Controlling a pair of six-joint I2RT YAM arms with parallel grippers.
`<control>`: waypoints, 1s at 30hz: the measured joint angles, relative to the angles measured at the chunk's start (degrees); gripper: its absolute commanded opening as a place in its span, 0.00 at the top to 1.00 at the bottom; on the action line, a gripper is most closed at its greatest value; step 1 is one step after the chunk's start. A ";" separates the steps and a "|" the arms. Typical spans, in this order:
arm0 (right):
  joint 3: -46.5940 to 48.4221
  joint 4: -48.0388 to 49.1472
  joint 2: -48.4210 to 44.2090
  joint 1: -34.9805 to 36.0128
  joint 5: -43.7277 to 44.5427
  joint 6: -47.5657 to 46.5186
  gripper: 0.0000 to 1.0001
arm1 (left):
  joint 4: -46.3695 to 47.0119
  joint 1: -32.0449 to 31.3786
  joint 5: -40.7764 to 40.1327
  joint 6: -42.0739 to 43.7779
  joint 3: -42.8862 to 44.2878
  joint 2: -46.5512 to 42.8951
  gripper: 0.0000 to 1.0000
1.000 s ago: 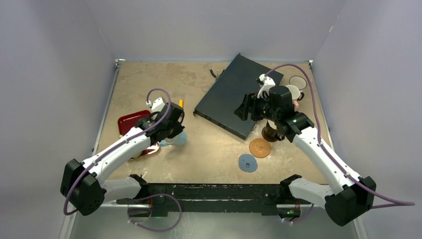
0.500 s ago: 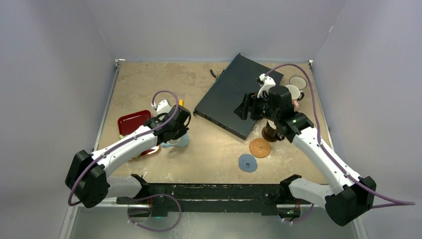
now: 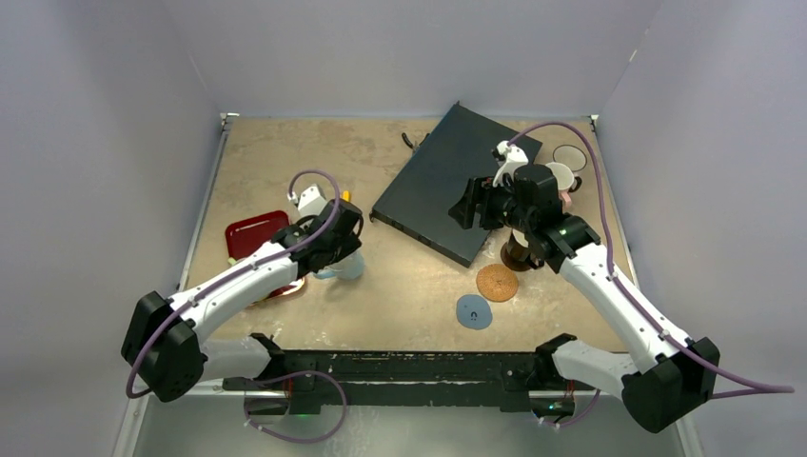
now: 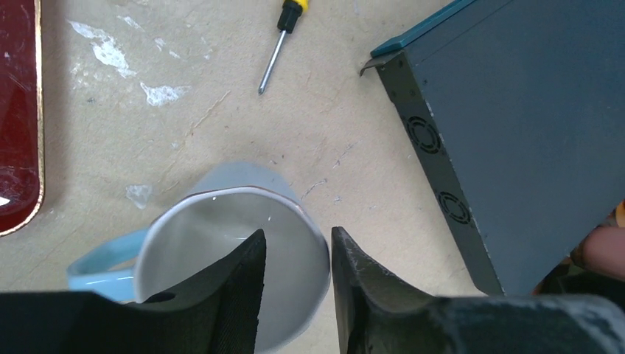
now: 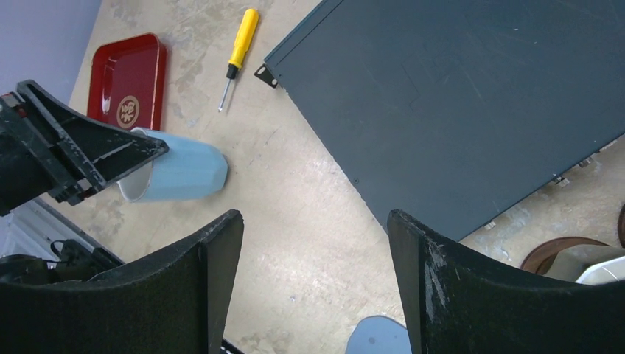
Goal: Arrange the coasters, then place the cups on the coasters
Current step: Place the cup on the coaster.
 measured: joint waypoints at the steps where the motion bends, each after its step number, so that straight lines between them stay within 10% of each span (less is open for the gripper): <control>1: 0.00 0.00 -0.02 -0.02 0.13 0.00 0.25 | -0.07 0.00 -0.11 0.48 0.17 -0.31 0.64; 12: 0.00 0.00 -0.04 -0.02 0.46 -0.02 0.25 | 0.09 0.00 1.97 16.33 7.96 -5.05 0.43; 30: -0.22 -0.33 -2.75 -0.02 0.24 -0.28 0.25 | 5.09 16.79 32.06 58.31 3.15 -4.00 0.49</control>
